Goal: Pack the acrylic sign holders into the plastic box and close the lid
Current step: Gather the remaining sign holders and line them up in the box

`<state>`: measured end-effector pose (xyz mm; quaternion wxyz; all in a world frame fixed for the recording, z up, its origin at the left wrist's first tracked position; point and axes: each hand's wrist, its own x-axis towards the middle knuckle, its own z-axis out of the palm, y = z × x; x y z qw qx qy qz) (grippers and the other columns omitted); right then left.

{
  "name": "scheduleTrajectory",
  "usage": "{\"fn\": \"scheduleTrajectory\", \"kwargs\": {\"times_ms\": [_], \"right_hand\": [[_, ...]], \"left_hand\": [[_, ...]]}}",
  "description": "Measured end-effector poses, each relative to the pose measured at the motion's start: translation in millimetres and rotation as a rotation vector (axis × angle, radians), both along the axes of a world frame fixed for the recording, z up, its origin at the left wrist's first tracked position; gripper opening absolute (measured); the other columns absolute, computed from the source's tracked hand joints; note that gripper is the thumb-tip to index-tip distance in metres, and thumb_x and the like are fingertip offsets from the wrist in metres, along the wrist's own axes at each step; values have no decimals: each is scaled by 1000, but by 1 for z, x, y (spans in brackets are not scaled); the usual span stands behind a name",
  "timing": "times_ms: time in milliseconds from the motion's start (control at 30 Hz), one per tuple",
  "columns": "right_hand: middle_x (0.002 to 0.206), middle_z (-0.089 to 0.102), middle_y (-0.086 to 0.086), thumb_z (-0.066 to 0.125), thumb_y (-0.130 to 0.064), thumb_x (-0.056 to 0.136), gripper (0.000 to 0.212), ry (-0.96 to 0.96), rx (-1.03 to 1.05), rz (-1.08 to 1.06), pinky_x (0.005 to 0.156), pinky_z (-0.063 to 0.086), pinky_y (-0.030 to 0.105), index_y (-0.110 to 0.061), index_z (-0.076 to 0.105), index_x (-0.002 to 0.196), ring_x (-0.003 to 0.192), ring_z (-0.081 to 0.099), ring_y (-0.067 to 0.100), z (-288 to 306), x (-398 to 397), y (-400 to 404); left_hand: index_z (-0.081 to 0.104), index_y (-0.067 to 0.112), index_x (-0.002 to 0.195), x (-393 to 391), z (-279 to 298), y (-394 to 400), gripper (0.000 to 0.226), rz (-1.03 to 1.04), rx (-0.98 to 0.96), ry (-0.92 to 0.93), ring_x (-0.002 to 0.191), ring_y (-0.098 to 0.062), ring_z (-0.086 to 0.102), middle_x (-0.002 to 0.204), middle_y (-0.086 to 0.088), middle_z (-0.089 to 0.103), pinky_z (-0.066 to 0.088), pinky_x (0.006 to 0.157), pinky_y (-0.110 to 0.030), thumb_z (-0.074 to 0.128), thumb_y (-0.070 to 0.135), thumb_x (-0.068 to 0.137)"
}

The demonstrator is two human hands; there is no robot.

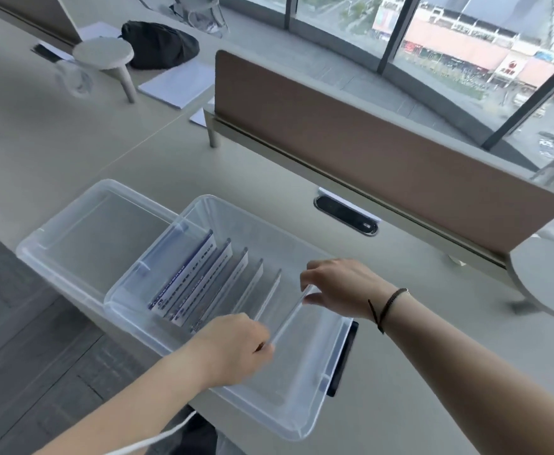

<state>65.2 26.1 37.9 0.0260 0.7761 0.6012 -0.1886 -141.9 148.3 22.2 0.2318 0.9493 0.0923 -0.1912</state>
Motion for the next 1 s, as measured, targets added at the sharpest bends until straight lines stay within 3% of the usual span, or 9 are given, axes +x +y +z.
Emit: {"fn": "scheduleTrajectory", "kwargs": {"times_ms": [233,333,600,700,800,867,933,1000], "right_hand": [[118,59,-9,59,-43,92,25,26,-208,-104,83,44,36,-33,63,114,111,58,21,-48,1,11],[120,60,-1,63,-34,92,26,68,-218,-147,89,45,37,-23,64,115,111,58,26,-64,-1,15],[122,57,5,63,-22,92,23,65,-190,-244,86,52,40,-12,64,112,100,62,30,-80,-12,19],[141,44,8,66,-20,89,40,144,-182,-367,94,51,41,-15,56,127,112,59,33,-76,-18,16],[150,34,15,68,-18,87,75,318,-124,-593,98,47,38,-15,26,149,121,54,33,-63,-32,15],[136,49,15,69,-20,87,87,453,-86,-796,82,51,31,-13,12,152,104,59,28,-58,-46,13],[114,60,8,66,-19,89,74,623,-73,-1007,64,52,27,-11,19,146,83,58,21,-60,-63,12],[100,56,2,60,-18,92,55,779,-84,-1180,70,60,36,-12,30,138,82,59,19,-68,-79,12]], "left_hand": [[39,13,61,7,-45,-14,45,96,-92,107,51,-20,39,55,-3,43,35,53,-34,39,37,98],[38,16,61,12,-53,-24,43,116,-78,155,52,-19,40,58,-1,43,32,51,-33,37,34,100],[51,13,79,18,-55,-25,35,97,-80,195,66,-22,51,73,-3,55,39,62,-32,40,38,101],[55,17,80,16,-53,-13,40,121,-91,157,63,-16,53,69,4,56,42,60,-32,42,50,98],[55,26,80,12,-53,8,36,179,-31,-30,62,-7,55,67,12,55,43,57,-25,40,53,98],[62,27,93,9,-57,27,30,215,44,-179,79,-7,60,82,14,61,50,66,-25,42,49,98],[61,28,117,6,-66,46,31,226,124,-258,108,-12,57,113,11,64,50,88,-32,46,46,97],[44,31,140,5,-74,58,50,224,170,-165,136,-21,37,149,1,43,35,111,-40,48,52,94]]}}
